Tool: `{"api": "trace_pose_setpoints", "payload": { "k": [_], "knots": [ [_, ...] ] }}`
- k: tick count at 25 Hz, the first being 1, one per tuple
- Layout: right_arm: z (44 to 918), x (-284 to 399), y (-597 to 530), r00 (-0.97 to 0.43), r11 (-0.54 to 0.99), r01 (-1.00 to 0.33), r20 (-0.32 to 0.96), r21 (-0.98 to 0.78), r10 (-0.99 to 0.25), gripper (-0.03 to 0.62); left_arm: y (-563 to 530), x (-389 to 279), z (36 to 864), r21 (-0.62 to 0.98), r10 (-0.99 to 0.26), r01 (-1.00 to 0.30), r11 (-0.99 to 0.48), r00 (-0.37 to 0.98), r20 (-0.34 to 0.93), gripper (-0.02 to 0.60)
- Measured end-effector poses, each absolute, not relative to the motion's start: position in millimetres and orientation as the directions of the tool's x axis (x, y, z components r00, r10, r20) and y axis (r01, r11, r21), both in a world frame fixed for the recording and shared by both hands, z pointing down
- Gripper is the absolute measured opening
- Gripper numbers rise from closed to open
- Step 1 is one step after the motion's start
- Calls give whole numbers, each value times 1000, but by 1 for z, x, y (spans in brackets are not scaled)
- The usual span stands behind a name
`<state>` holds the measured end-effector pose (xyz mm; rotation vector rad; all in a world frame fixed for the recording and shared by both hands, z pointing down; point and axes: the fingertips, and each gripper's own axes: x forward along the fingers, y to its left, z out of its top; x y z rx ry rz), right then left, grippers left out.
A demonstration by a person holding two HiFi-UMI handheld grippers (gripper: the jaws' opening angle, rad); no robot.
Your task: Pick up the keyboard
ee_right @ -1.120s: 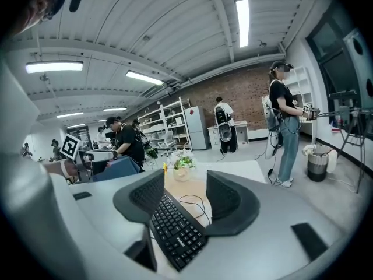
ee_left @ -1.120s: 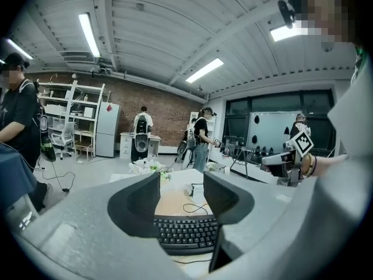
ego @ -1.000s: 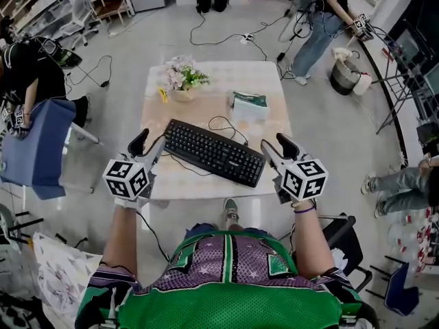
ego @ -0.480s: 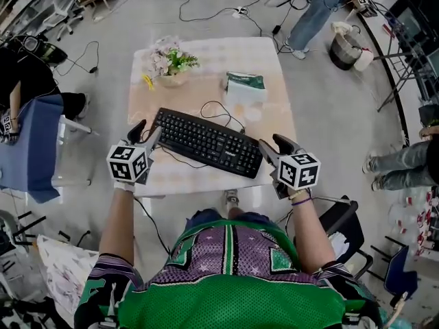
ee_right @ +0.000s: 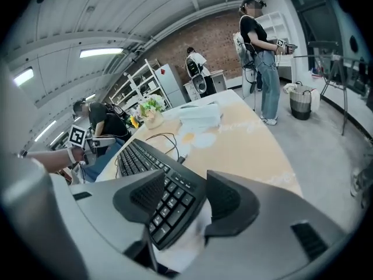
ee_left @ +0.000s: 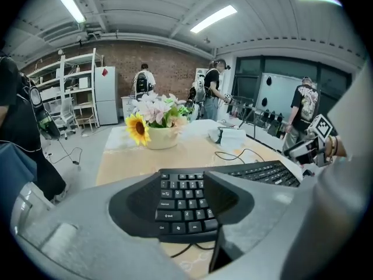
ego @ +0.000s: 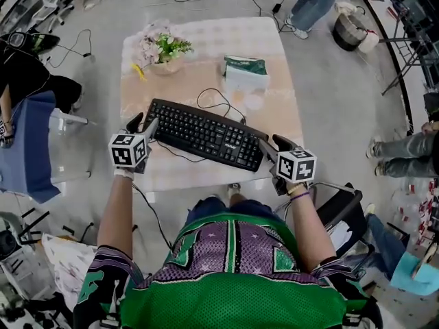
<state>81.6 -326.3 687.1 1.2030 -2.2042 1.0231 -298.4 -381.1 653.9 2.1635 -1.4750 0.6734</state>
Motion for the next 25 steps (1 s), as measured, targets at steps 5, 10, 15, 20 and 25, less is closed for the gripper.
{"api": "trace_pose_setpoints", "payload": {
  "k": [5, 10, 15, 20, 25],
  "knots": [
    [709, 87, -323, -527, 301, -850, 681, -432, -509, 210, -386, -315, 692, 81, -684, -950, -303, 276, 675, 225],
    [723, 87, -320, -555, 279, -831, 675, -481, -486, 218, -389, -326, 717, 103, -656, -960, -262, 255, 711, 225],
    [734, 83, -323, -578, 263, -813, 675, -519, -458, 222, -395, -329, 728, 123, -645, -962, -246, 257, 720, 229],
    [742, 75, -324, -608, 256, -791, 669, -555, -427, 224, -397, -329, 728, 150, -629, -954, -259, 284, 724, 235],
    [745, 74, -322, -615, 252, -785, 667, -565, -421, 224, -397, -325, 734, 227, -589, -938, -261, 341, 733, 236]
  ]
}}
